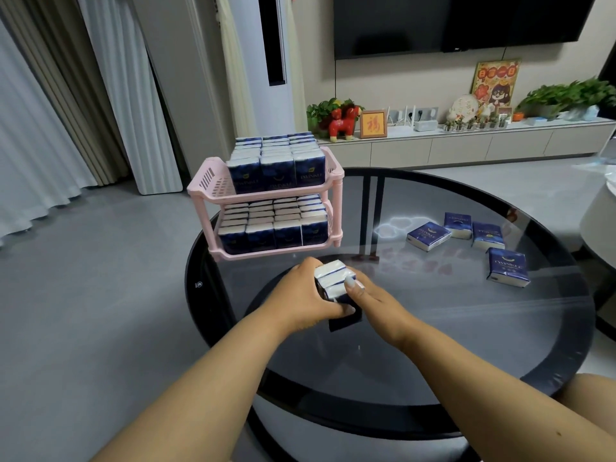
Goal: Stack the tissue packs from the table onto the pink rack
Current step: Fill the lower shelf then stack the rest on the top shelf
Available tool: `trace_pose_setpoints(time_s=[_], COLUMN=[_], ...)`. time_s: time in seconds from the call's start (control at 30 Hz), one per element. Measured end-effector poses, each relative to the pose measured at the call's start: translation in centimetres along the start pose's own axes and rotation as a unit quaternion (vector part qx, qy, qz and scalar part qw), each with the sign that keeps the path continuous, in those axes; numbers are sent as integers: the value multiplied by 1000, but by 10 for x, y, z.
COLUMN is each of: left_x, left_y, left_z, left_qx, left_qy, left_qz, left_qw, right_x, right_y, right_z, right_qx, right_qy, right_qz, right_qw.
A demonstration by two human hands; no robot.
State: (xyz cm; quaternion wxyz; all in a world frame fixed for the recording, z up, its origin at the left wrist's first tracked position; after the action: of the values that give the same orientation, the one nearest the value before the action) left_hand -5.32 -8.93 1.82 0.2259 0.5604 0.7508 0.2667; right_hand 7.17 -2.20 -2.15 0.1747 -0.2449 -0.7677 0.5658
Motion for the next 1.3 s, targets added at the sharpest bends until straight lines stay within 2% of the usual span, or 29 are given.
trace_pose_setpoints(time_s=[0.2, 0.4, 0.57, 0.73, 0.83, 0.97, 1.3], left_x=[-9, -30, -31, -1, 30, 68, 133], left_y=[-11, -24, -34, -35, -43, -49, -82], left_z=[-37, -140, -233, -291, -309, -310, -297], left_qx=[-7, 1, -62, -60, -57, -64, -67], left_qy=[45, 118, 181, 162, 159, 138, 72], left_qz=[1, 16, 31, 55, 42, 28, 4], left_qw=[999, 993, 981, 983, 985, 988, 995], right_x=[12, 39, 61, 71, 73, 76, 79], right_y=[-9, -9, -13, -8, -8, -4, -11], right_z=[9, 11, 13, 21, 28, 31, 31], right_qx=[-3, -91, -203, -419, -485, -506, -536], right_qy=[21, 28, 56, 60, 34, 25, 17], right_qz=[1, 15, 8, -32, -30, 1, 6], right_qw=[1000, 995, 977, 906, 873, 862, 844])
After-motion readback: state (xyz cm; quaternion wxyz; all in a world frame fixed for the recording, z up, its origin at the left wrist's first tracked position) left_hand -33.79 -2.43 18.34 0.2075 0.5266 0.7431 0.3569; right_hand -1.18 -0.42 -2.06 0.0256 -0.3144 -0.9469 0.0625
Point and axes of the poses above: each hand's wrist, its own x-axis towards the middle knuckle, its own z-axis out of the palm, y = z × x, the point moved 5 cm from there along x, towards the middle knuckle, and after that the axes turned 5 degrees about -y, right-handed, at the moved point
